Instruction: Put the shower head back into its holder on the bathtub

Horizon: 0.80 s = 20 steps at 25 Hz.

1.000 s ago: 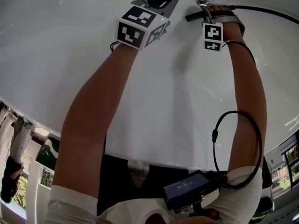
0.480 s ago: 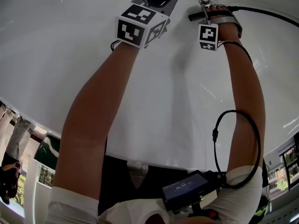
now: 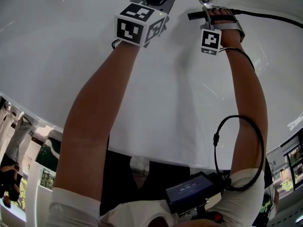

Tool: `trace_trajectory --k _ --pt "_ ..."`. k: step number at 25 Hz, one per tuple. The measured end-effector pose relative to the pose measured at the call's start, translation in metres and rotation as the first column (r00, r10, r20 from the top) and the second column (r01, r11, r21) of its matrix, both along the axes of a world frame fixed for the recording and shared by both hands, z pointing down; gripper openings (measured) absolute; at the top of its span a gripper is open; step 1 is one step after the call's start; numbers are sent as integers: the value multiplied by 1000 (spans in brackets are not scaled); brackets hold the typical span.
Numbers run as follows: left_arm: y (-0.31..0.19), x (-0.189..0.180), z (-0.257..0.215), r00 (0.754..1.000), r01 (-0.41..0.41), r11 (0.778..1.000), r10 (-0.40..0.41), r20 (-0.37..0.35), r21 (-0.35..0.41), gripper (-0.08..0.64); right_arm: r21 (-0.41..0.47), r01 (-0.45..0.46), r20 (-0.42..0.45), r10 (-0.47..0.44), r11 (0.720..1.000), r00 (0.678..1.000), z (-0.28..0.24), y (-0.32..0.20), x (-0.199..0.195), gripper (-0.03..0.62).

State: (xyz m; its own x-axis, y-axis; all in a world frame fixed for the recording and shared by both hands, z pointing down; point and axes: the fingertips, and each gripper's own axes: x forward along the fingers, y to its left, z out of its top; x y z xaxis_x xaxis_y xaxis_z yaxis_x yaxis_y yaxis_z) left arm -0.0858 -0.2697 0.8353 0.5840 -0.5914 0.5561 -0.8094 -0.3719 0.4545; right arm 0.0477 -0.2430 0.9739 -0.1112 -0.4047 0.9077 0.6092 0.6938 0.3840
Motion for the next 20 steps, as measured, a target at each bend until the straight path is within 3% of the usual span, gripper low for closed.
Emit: trace_trajectory --k 6,11,15,20 --pt "-5 -12 -36 999 23 1000 -23 24 2 17 30 -24 139 20 999 990 -61 4 -23 123" --pt "-9 -31 -79 997 67 998 -67 27 20 17 24 -98 290 87 995 953 -122 18 -48 121" --pt "-8 -43 -121 995 102 994 -103 12 48 17 1 -195 430 176 981 885 -184 30 -64 121" --pt "-5 -51 -198 989 149 981 -147 -20 126 17 -33 -335 593 288 942 752 -275 34 -65 120"
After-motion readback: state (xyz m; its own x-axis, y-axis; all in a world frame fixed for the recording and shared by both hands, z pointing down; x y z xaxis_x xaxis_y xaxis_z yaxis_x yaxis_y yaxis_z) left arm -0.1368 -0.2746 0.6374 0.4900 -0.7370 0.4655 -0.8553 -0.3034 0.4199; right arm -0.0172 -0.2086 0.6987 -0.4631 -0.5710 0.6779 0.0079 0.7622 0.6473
